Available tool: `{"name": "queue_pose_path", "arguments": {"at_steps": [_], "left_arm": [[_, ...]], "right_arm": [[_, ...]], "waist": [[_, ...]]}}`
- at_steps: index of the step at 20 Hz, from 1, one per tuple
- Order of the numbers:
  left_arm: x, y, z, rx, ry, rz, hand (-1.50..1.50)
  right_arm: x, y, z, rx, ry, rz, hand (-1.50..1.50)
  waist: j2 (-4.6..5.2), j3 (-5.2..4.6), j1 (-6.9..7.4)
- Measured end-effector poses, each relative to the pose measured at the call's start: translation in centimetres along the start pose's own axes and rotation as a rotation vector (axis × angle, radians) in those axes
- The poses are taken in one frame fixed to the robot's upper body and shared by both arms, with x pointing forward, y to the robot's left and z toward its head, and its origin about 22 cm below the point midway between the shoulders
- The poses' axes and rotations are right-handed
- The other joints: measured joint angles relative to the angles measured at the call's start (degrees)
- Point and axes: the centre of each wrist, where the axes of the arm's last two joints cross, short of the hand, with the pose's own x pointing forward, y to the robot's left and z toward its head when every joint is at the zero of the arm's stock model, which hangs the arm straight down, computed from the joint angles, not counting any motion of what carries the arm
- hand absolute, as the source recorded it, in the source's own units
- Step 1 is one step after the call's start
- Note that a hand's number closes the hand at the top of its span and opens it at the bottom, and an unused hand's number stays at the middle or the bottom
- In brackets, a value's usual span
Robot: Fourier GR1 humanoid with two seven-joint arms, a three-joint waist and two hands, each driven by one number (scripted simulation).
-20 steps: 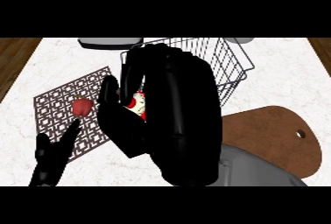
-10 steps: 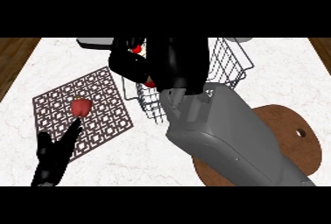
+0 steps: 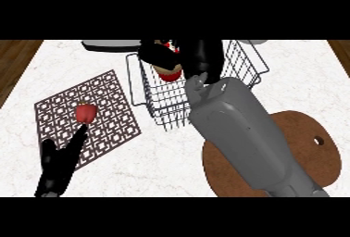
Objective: Pick the cupcake from the cutting board and place it in the basket
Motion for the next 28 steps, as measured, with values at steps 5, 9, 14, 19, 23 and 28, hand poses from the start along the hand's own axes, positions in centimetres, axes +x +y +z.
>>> {"name": "queue_pose_path", "arguments": {"at_steps": [5,9,14,19,23,28], "left_arm": [[0.0,0.1,0.2,0.009,0.005,-0.003,0.00],[-0.1,0.3,0.3,0.010,0.008,0.000,0.00],[-0.2,0.3,0.3,0.010,0.011,0.004,0.00],[-0.5,0.7,0.3,0.010,0.002,0.004,0.00],[-0.4,0.9,0.3,0.007,0.011,0.005,0.00],[-0.6,0.7,0.5,0.017,0.012,0.009,0.00]], "right_arm": [[-2.8,0.8,-0.8,0.002,0.023,-0.038,1.50],[-5.3,1.2,-1.9,-0.061,0.075,0.067,1.50],[-7.9,0.3,-3.2,-0.048,0.071,0.215,-1.50],[-8.4,-0.8,-3.5,-0.062,0.027,0.251,-1.50],[-8.6,-2.5,-3.6,-0.089,0.015,0.216,-1.50],[-8.7,-5.4,-3.6,-0.154,0.032,0.117,-1.50]], "waist": [[-0.09,-0.05,-0.25],[-0.16,-0.08,-0.60],[-0.20,0.00,-0.79],[-0.34,0.08,-0.95],[-0.38,0.05,-1.08],[-0.49,0.07,-1.41]]}}
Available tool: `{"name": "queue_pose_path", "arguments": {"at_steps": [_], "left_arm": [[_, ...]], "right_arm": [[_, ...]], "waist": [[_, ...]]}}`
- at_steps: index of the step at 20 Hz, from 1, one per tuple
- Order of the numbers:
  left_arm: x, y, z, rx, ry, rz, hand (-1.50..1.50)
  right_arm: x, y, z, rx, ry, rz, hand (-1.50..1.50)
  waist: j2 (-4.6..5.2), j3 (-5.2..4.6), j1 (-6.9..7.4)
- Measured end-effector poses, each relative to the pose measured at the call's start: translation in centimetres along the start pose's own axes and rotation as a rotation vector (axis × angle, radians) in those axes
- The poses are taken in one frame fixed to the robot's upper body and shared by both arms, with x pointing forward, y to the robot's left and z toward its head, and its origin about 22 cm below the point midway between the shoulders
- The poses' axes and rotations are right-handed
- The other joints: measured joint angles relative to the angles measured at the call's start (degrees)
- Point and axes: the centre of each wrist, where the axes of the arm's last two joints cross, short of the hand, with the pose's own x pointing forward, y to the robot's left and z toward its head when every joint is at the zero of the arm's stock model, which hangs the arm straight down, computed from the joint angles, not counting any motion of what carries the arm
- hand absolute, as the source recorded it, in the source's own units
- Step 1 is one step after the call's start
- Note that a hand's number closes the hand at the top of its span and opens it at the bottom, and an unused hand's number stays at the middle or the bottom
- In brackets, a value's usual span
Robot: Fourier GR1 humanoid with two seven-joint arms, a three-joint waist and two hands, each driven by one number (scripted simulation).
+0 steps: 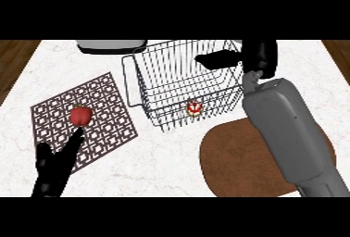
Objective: Pick the cupcake from the cutting board and place it in the basket
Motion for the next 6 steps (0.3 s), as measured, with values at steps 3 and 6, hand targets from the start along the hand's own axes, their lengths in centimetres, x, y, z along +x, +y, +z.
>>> {"name": "queue_pose_path", "arguments": {"at_steps": [3,6], "left_arm": [[-0.2,0.2,0.0,0.002,-0.005,0.000,0.00],[-0.1,0.4,0.0,0.003,0.006,0.007,0.00]], "right_arm": [[-1.1,-2.0,0.0,-0.038,0.034,-0.043,-1.50],[-2.8,-4.8,-0.3,-0.084,0.064,-0.050,-1.50]], "waist": [[-0.06,0.05,-0.19],[-0.11,0.04,-0.44]]}}
